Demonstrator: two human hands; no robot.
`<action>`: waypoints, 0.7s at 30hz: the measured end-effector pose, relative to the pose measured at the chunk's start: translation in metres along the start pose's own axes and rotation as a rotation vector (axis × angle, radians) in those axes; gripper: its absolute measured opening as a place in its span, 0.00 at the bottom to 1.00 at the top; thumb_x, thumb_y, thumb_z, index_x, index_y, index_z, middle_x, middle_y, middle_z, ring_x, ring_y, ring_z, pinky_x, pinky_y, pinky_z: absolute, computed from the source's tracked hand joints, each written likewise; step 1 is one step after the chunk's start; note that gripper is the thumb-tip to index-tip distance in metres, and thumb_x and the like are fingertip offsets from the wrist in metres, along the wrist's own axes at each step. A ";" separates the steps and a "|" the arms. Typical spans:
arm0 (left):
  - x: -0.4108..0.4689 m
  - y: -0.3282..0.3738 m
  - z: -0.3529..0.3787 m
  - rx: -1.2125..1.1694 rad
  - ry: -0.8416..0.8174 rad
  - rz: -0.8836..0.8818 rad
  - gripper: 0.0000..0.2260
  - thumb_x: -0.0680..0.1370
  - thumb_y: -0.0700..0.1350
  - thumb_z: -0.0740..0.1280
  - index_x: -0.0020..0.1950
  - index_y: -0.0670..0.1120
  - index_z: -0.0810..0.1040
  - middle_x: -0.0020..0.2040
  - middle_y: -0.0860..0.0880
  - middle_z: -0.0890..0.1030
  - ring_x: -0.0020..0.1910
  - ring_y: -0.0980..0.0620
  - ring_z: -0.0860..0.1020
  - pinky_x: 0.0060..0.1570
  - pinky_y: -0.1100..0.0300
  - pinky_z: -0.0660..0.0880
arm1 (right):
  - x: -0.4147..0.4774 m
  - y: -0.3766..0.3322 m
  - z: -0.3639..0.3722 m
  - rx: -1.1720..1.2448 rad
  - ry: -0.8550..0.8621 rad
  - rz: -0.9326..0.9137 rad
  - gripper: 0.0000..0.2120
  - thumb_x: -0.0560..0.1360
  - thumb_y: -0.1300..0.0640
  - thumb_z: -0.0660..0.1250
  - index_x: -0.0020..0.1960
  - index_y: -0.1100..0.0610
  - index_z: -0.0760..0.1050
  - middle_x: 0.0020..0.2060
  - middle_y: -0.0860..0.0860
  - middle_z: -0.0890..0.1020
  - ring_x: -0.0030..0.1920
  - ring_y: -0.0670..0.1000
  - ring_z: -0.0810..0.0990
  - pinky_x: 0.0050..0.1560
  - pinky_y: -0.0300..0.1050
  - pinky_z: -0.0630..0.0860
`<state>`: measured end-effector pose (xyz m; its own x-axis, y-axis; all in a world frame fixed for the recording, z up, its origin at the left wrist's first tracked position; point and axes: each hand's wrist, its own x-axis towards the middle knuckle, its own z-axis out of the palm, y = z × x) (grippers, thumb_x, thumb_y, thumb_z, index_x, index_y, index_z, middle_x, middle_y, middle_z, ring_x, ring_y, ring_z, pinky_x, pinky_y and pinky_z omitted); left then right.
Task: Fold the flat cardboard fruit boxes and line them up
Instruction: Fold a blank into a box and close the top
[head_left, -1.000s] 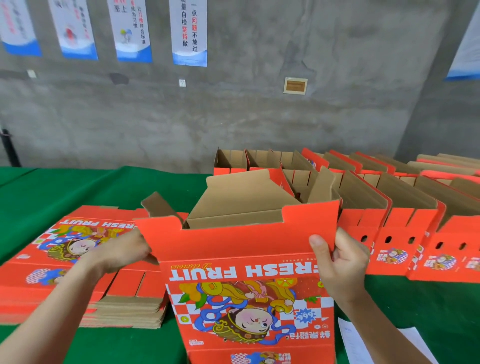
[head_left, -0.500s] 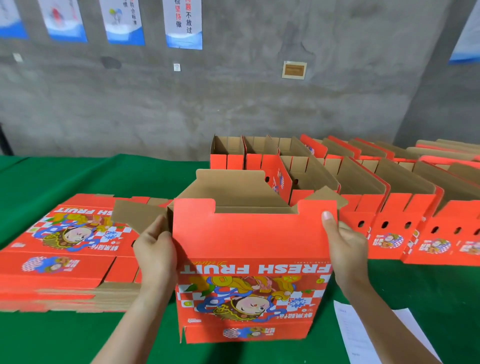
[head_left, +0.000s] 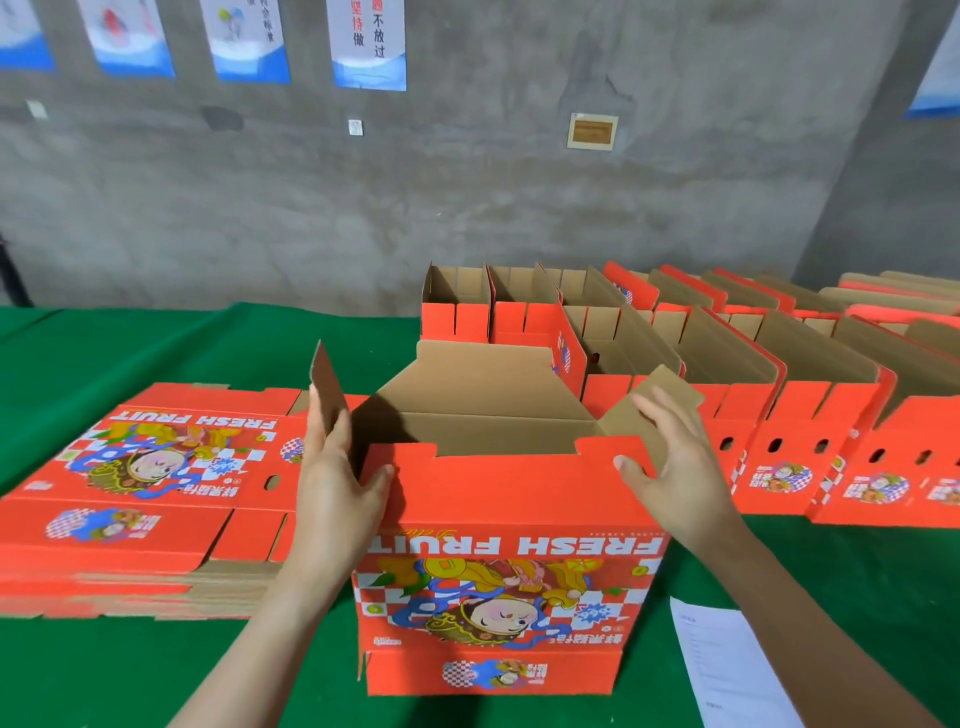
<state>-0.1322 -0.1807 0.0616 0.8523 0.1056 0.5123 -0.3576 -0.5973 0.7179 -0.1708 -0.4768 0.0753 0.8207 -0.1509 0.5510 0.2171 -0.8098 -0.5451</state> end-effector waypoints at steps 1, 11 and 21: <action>0.002 0.001 -0.001 0.003 -0.016 0.015 0.28 0.69 0.30 0.70 0.68 0.38 0.70 0.78 0.46 0.56 0.75 0.49 0.59 0.70 0.54 0.62 | 0.004 0.000 -0.002 -0.046 -0.033 -0.055 0.32 0.72 0.62 0.72 0.73 0.54 0.64 0.71 0.42 0.60 0.72 0.39 0.49 0.70 0.35 0.46; 0.012 0.002 -0.005 0.033 -0.126 0.088 0.31 0.68 0.29 0.70 0.71 0.40 0.69 0.76 0.45 0.60 0.74 0.49 0.60 0.70 0.57 0.62 | 0.026 -0.006 -0.007 -0.479 -0.353 -0.135 0.25 0.76 0.51 0.66 0.71 0.45 0.66 0.75 0.43 0.59 0.73 0.58 0.59 0.72 0.53 0.53; 0.015 0.000 -0.012 0.003 -0.437 0.346 0.14 0.74 0.38 0.71 0.57 0.50 0.78 0.64 0.58 0.76 0.64 0.59 0.73 0.65 0.61 0.68 | 0.060 -0.045 0.002 -0.864 -0.745 -0.179 0.42 0.72 0.59 0.65 0.78 0.48 0.44 0.76 0.51 0.35 0.77 0.58 0.38 0.75 0.55 0.45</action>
<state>-0.1235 -0.1698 0.0749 0.7643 -0.4365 0.4748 -0.6446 -0.5404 0.5408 -0.1300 -0.4485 0.1318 0.9855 0.1440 -0.0897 0.1635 -0.9471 0.2761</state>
